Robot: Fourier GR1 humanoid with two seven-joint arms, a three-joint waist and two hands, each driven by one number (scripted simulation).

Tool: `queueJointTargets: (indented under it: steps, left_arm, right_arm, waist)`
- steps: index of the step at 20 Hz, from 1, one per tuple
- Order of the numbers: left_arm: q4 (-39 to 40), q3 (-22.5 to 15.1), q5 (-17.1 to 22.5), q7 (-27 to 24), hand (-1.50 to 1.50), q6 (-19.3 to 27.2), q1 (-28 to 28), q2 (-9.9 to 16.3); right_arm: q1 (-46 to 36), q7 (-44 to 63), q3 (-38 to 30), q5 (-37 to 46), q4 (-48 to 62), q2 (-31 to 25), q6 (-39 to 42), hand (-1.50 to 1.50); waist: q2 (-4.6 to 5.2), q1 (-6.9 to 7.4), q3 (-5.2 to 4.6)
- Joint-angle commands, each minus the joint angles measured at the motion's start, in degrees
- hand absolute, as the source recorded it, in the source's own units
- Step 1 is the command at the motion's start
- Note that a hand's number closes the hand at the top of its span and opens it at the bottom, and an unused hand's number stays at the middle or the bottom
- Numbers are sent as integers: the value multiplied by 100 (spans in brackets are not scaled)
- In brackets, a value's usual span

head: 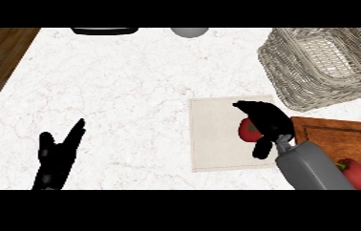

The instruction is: Pick the tomato from the placemat and place it in the basket

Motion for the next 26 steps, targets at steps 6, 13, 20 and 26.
queueJointTargets:
  steps: [6, 13, 20, 26]
  left_arm:
    - [107, -50, -65, 145, 0, -103, 136, -134]
    - [-28, 14, -41, 237, 0, -233, 277, -190]
    - [-9, 115, -140, 249, 0, -112, 274, -248]
    - [259, 201, -83, -154, 0, -314, 406, -217]
  right_arm:
    - [-141, -492, 358, 867, 263, 144, -486, 150]
    - [-54, -789, 255, 1305, 531, 307, -872, 150]
    - [1565, -493, 670, 1509, -1733, -127, -724, 150]
    - [1727, -709, -367, 267, -2405, 401, -1282, 150]
  waist:
    - [43, 14, -67]
    - [41, 3, -68]
    - [6, -121, -73]
    - [23, -128, -71]
